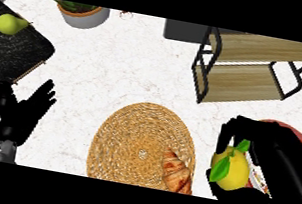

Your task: Pick the lemon from the placemat and place it in the tiered shelf

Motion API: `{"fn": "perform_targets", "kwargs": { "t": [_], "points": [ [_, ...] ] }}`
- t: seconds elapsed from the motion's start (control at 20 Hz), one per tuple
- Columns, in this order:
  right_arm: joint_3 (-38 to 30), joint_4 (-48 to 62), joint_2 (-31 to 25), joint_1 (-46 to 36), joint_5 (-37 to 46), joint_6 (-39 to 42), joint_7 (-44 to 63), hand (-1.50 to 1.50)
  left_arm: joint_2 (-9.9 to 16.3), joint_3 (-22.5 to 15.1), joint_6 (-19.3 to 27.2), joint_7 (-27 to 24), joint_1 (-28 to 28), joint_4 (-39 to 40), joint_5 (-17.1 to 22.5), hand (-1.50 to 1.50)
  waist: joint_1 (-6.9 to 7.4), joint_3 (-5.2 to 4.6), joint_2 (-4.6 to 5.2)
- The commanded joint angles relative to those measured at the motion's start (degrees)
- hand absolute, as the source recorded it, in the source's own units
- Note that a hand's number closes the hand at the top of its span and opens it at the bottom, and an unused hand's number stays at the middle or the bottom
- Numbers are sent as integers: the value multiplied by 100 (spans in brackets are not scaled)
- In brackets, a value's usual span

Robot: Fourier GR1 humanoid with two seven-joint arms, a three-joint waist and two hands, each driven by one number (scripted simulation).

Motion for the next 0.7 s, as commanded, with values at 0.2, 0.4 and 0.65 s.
{"fn": "perform_targets", "kwargs": {
  "t": [0.2, 0.4, 0.65],
  "points": [
    [-2539, -1007, -927, -143, -1557, 713, 900, 150, 36, 38, -156, -51, 26, 92, -18, 0, 120, -4, 42],
    [-3623, -152, -1178, -871, -2507, 1386, 885, 150, -17, 71, -54, 70, -258, 258, -70, 0, 158, -7, 59],
    [-3790, 1084, -1096, -1747, -2579, 1753, 1070, 150, -79, -112, 22, 531, -276, -294, -150, 0, 278, -8, 67]
  ]
}}
